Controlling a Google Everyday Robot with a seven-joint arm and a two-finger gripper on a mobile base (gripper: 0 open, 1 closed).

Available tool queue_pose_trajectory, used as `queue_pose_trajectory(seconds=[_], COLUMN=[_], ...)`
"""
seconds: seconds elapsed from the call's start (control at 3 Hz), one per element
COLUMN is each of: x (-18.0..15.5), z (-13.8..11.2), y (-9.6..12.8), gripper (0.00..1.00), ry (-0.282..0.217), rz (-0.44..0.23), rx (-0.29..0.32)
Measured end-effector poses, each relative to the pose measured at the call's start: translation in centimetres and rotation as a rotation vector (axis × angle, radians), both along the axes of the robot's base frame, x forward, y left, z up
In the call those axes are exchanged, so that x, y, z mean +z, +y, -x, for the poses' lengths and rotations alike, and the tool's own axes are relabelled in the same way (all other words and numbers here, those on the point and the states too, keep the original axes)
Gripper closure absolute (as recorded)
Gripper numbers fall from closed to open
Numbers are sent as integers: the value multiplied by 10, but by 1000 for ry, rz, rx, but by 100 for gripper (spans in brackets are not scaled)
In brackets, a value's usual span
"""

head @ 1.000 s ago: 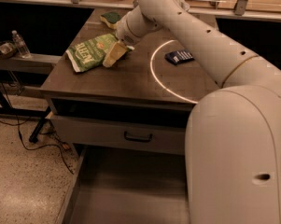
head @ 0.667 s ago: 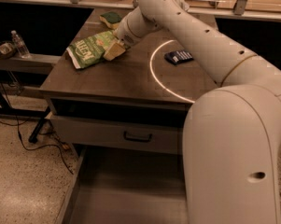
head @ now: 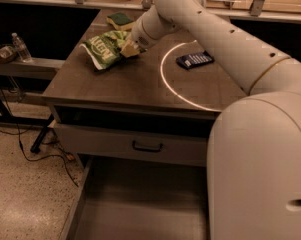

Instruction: Place green jalapeno chip bag into middle drawer

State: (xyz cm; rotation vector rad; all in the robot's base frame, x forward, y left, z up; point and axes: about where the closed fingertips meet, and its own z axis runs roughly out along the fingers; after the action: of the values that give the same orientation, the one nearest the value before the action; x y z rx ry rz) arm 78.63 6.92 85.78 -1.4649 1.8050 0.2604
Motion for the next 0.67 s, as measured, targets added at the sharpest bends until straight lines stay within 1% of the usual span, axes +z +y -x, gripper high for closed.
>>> queue_pose_trajectory(seconds=[0.33,0.67], x=[35,83], z=[15,40], y=[-15,-37], gripper=[100,100], ry=[-37,-96], rz=[-10,-23], rx=[-3,3])
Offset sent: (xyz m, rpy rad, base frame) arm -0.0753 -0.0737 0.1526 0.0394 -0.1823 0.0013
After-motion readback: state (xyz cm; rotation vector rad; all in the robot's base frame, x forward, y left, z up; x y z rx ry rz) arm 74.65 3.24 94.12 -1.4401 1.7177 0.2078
